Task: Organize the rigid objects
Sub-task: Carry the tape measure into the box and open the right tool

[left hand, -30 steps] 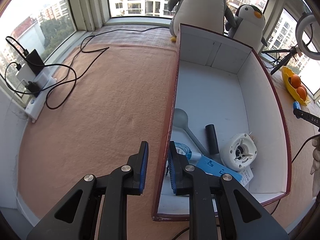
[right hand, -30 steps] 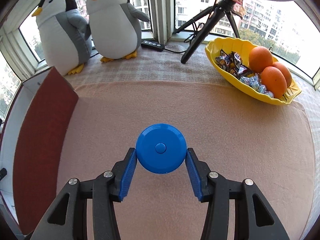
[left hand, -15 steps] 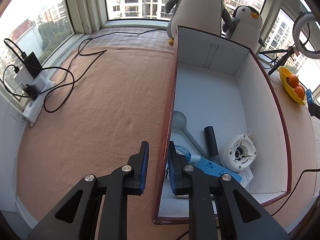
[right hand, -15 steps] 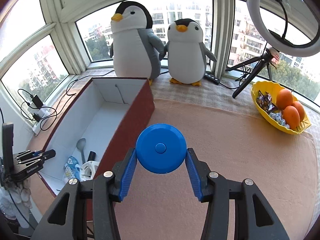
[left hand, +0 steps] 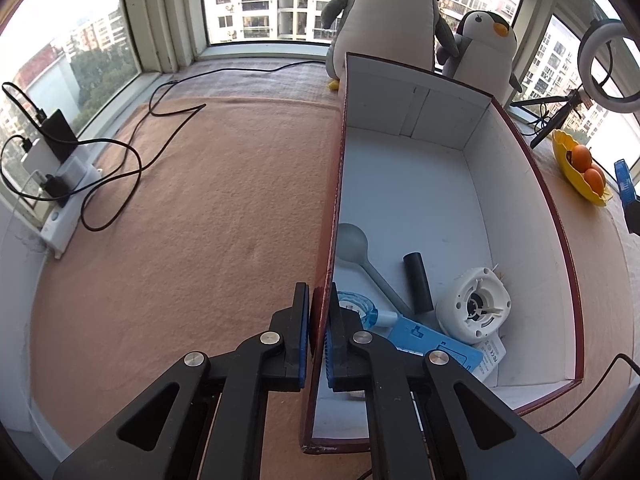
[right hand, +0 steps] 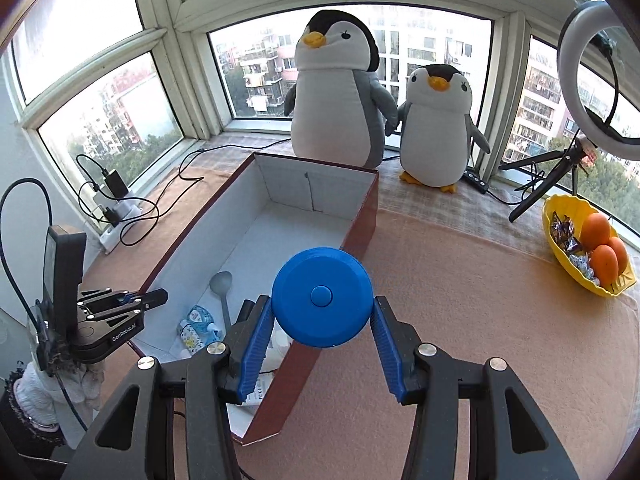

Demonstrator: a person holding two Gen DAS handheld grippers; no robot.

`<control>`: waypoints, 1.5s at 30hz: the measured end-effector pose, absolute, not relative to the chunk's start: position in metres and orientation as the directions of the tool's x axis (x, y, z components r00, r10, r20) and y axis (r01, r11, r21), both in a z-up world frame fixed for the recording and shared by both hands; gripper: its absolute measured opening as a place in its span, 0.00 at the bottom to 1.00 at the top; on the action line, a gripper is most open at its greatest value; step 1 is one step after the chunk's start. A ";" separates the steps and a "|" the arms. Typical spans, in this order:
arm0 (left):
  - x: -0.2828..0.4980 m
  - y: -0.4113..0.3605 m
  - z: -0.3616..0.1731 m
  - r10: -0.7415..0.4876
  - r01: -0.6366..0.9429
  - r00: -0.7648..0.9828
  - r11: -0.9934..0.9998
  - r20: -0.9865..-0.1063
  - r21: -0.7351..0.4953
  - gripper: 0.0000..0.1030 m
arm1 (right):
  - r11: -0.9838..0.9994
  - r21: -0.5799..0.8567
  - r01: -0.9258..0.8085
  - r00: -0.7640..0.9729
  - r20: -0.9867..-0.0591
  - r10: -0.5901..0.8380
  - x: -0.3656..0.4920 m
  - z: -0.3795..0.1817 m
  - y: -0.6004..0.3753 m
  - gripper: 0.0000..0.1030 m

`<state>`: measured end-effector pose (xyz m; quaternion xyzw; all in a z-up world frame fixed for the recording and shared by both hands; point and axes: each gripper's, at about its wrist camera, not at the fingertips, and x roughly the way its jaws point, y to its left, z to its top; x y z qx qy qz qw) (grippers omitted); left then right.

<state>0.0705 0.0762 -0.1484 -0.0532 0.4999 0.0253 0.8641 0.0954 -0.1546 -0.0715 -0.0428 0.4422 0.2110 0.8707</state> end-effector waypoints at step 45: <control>0.070 0.076 -0.150 -0.013 -0.082 0.504 0.995 -0.864 -0.063 0.05 | 0.859 0.096 -0.503 0.400 -0.855 0.330 0.092 -0.117 -0.076 0.58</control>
